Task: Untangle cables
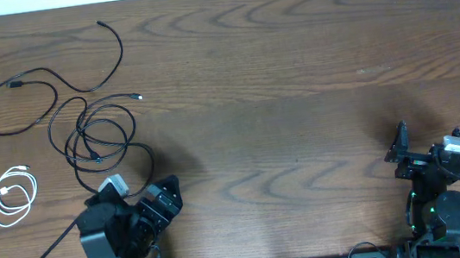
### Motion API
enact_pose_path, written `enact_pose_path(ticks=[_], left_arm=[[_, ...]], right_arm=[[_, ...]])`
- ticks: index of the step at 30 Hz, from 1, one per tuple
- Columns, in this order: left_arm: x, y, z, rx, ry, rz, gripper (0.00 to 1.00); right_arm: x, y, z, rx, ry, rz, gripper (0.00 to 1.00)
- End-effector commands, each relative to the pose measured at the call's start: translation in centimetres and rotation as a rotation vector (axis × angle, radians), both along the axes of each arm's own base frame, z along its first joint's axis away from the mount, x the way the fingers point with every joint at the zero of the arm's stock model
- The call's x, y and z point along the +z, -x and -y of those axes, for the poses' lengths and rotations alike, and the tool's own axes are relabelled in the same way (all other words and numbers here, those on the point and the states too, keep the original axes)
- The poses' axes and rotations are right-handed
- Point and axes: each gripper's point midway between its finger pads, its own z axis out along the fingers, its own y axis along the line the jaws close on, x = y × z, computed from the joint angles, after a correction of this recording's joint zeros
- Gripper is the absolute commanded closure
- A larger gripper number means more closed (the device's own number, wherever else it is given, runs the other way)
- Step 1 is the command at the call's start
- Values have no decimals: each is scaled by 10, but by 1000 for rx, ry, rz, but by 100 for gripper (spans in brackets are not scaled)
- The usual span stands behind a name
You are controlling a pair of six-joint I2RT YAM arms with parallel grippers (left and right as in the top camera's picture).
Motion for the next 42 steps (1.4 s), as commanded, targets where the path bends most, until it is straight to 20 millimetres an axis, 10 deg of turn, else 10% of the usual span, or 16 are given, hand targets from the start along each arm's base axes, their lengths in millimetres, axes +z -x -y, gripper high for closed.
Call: enact_pose_path(ticks=[1, 24, 42], left_arm=[[9, 2, -2, 17, -24, 88, 4], [86, -25, 1, -112, -373, 651, 4], [14, -48, 0, -215, -604, 637, 4]], right_arm=[[-1, 0, 1, -2, 12, -2, 1], [-1, 0, 1, -2, 12, -1, 1], [-1, 0, 1, -2, 12, -1, 1]])
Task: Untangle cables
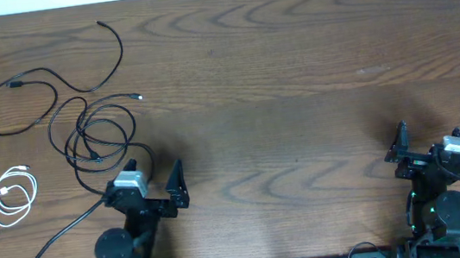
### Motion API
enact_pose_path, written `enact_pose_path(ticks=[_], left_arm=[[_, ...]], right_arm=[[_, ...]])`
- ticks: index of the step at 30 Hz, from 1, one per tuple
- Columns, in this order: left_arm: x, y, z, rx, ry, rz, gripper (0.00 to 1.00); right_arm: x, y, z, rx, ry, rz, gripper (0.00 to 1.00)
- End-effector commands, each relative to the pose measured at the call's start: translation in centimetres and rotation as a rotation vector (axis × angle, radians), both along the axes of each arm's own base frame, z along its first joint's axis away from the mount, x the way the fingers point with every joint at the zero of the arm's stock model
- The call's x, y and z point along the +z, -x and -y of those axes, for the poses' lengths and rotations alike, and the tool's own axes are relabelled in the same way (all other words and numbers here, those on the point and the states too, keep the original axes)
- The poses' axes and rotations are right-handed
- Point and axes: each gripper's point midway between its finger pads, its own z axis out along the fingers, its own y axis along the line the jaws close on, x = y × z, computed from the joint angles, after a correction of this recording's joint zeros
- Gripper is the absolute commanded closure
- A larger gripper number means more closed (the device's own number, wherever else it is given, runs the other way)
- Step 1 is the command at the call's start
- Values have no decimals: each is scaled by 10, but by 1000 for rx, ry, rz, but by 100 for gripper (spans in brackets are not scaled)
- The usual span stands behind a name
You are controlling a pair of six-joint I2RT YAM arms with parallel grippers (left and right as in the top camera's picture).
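Note:
Only the overhead view is given. A long black cable (pixel 50 78) loops across the far left of the table. A second black cable (pixel 96 135) lies coiled just in front of it, its loops crossing one another and the first cable's end. A small white cable (pixel 10 195) sits coiled by itself at the left edge. My left gripper (pixel 175 186) is at the near left, just in front and right of the black coil, holding nothing that I can see. My right gripper (pixel 401 149) is at the near right, far from all the cables. I cannot make out how far apart either gripper's jaws are.
The brown wooden table (pixel 293 70) stretches from the cables to the right side. A black lead (pixel 53 249) runs from the left arm's base toward the front edge. The arms' mounting rail lines the near edge.
My left arm was leaning left with its gripper low and tilted. It now stands upright, mirroring the right arm, with the gripper slightly farther right. The cables and the right arm have not moved.

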Motion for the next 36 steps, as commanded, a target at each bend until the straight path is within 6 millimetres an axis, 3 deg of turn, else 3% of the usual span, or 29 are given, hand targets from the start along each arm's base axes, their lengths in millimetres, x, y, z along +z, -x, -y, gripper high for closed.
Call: enact_pose_path(ticks=[1, 9, 36], left_arm=[[-18, -3, -4, 13, -72, -9, 4], [-24, -12, -27, 145, -116, 26, 4], [-25, -12, -31, 161, -175, 33, 4]], right_arm=[[-1, 0, 1, -2, 12, -2, 1], [-1, 0, 1, -2, 12, -2, 1], [-1, 0, 1, -2, 12, -2, 1]])
